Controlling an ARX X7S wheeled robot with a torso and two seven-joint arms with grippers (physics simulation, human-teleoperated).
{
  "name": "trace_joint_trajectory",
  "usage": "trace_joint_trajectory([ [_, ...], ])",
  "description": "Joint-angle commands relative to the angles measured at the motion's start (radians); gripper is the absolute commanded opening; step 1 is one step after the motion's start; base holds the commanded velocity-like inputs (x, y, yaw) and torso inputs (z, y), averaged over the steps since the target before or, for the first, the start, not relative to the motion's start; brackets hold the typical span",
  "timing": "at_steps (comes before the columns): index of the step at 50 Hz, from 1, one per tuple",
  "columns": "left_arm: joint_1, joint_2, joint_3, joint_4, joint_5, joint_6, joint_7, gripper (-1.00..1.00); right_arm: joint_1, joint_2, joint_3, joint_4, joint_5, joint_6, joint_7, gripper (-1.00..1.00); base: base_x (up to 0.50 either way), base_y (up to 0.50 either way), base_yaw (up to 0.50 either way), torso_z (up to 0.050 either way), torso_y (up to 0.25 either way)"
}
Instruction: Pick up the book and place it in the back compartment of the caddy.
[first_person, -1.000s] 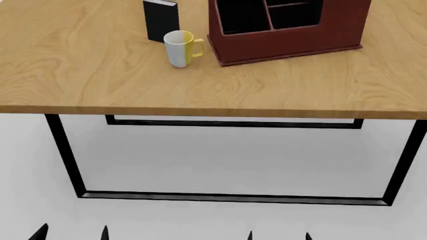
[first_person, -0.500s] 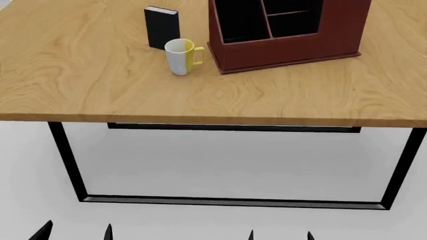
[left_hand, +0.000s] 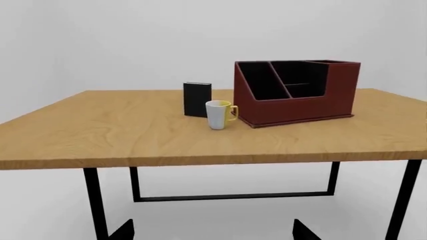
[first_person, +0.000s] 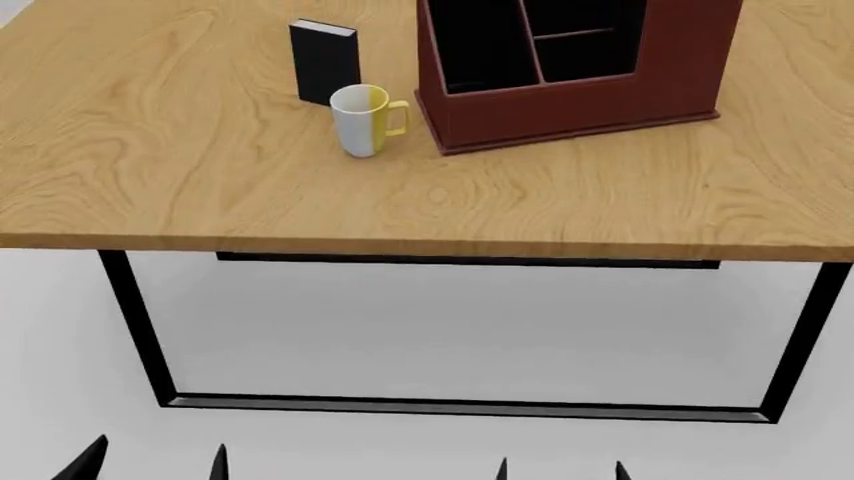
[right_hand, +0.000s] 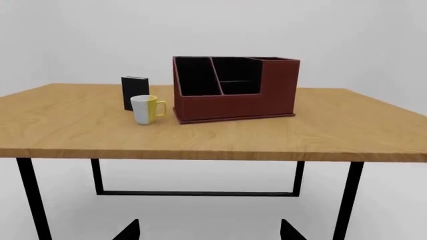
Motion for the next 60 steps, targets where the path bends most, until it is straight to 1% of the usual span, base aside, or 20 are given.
trace_joint_trajectory([
  [1,0.001,-0.017,0.017,0.039,-0.006,-0.028,-0.015,1.00,-0.003,0.015,-0.013,-0.025,0.010,0.011,0.018,1.00,0.00,0.00,0.00,0.050,0.000],
  [5,-0.002,-0.025,0.017,0.078,-0.010,-0.096,-0.030,1.00,-0.011,0.028,-0.004,-0.084,0.010,0.034,0.034,1.00,0.00,0.00,0.00,0.047,0.000],
  [6,-0.002,-0.028,0.016,0.083,-0.017,-0.092,-0.026,1.00,-0.013,0.032,-0.002,-0.099,0.009,0.039,0.038,1.00,0.00,0.00,0.00,0.011,0.000],
  [15,-0.028,-0.060,-0.001,0.171,-0.053,-0.203,-0.032,1.00,-0.001,0.072,0.037,-0.288,0.014,0.166,0.077,1.00,0.00,0.00,0.00,0.000,0.000],
  [32,-0.106,-0.109,-0.016,0.345,-0.098,-0.404,-0.052,1.00,0.050,0.147,0.087,-0.535,0.032,0.367,0.105,1.00,0.00,0.00,0.00,0.000,0.000],
  [36,-0.142,-0.121,-0.027,0.389,-0.110,-0.467,-0.063,1.00,0.081,0.174,0.116,-0.643,0.045,0.457,0.111,1.00,0.00,0.00,0.00,0.000,0.000],
  [44,-0.187,-0.141,-0.058,0.439,-0.149,-0.532,-0.063,1.00,0.162,0.224,0.168,-0.835,0.072,0.645,0.123,1.00,0.00,0.00,0.00,0.000,0.000],
  [54,-0.233,-0.167,-0.083,0.470,-0.174,-0.595,-0.069,1.00,0.296,0.273,0.223,-0.997,0.126,0.867,0.128,1.00,0.00,0.00,0.00,0.000,0.000],
  [55,-0.248,-0.185,-0.091,0.486,-0.176,-0.623,-0.070,1.00,0.378,0.342,0.243,-1.028,0.202,0.940,0.173,1.00,0.00,0.00,0.00,0.000,0.000],
  [59,-0.270,-0.197,-0.105,0.515,-0.193,-0.670,-0.076,1.00,0.443,0.568,0.234,-1.028,0.548,0.917,0.472,1.00,0.00,0.00,0.00,0.000,0.000],
  [60,-0.273,-0.199,-0.107,0.518,-0.194,-0.671,-0.077,1.00,0.453,0.609,0.228,-1.028,0.604,0.904,0.526,1.00,0.00,0.00,0.00,0.000,0.000],
])
